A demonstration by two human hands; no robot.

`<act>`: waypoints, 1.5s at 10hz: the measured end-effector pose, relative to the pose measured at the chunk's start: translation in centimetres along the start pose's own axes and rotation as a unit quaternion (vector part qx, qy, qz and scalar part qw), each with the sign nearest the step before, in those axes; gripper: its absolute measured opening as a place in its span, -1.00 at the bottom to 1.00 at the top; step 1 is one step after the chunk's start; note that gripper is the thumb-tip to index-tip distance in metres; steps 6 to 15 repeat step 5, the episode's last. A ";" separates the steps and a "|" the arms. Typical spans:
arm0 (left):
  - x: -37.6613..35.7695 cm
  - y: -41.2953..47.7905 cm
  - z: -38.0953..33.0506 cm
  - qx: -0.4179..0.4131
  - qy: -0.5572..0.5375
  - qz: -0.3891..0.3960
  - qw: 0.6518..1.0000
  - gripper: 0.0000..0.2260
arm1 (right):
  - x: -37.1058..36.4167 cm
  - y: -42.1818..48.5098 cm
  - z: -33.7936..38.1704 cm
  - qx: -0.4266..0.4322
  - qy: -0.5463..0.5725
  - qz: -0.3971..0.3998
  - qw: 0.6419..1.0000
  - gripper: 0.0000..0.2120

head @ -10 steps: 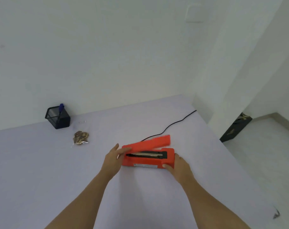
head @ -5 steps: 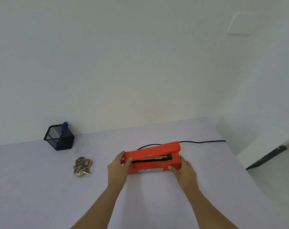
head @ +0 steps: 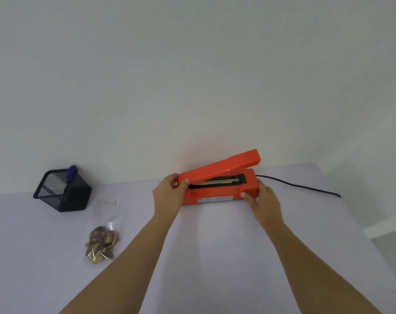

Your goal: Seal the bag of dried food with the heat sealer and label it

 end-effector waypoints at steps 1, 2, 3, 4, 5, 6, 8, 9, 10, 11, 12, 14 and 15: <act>-0.1 0.3 0.0 0.007 -0.011 -0.002 1.000 -0.59 | -0.1 0.5 -0.2 0.005 0.004 0.007 1.000 -0.38; 0.0 -0.1 0.1 0.006 -0.016 0.022 1.000 -0.54 | 0.1 -0.1 0.3 0.004 -0.009 0.020 1.000 -0.32; 0.3 -0.5 0.3 0.001 -0.011 0.055 0.998 -0.50 | 0.4 -1.1 1.2 -0.020 -0.014 0.025 0.999 -0.25; 1.8 -2.4 0.9 -0.033 0.082 0.074 0.993 -0.51 | 0.6 -4.4 3.2 -0.034 -0.036 0.010 0.999 -0.25; 3.4 -4.5 1.5 -0.049 0.161 0.106 0.980 -0.52 | 0.9 -7.5 4.9 -0.041 -0.087 0.040 0.995 -0.37; 3.4 -4.5 1.5 -0.049 0.161 0.106 0.980 -0.52 | 0.9 -7.5 4.9 -0.041 -0.087 0.040 0.995 -0.37; 3.4 -4.5 1.5 -0.049 0.161 0.106 0.980 -0.52 | 0.9 -7.5 4.9 -0.041 -0.087 0.040 0.995 -0.37; 3.4 -4.5 1.5 -0.049 0.161 0.106 0.980 -0.52 | 0.9 -7.5 4.9 -0.041 -0.087 0.040 0.995 -0.37; 3.4 -4.5 1.5 -0.049 0.161 0.106 0.980 -0.52 | 0.9 -7.5 4.9 -0.041 -0.087 0.040 0.995 -0.37; 3.4 -4.5 1.5 -0.049 0.161 0.106 0.980 -0.52 | 0.9 -7.5 4.9 -0.041 -0.087 0.040 0.995 -0.37; 3.4 -4.5 1.5 -0.049 0.161 0.106 0.980 -0.52 | 0.9 -7.5 4.9 -0.041 -0.087 0.040 0.995 -0.37; 3.4 -4.5 1.5 -0.049 0.161 0.106 0.980 -0.52 | 0.9 -7.5 4.9 -0.041 -0.087 0.040 0.995 -0.37; 3.4 -4.5 1.5 -0.049 0.161 0.106 0.980 -0.52 | 0.9 -7.5 4.9 -0.041 -0.087 0.040 0.995 -0.37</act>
Point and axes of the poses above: each hand's wrist, its own y-axis towards the middle knuckle, its own x-axis out of the back of the hand, z = x × y, the point moved 1 cm from there along y, towards the middle knuckle, and after that the axes turned 1 degree about x, right-handed, at the moved point
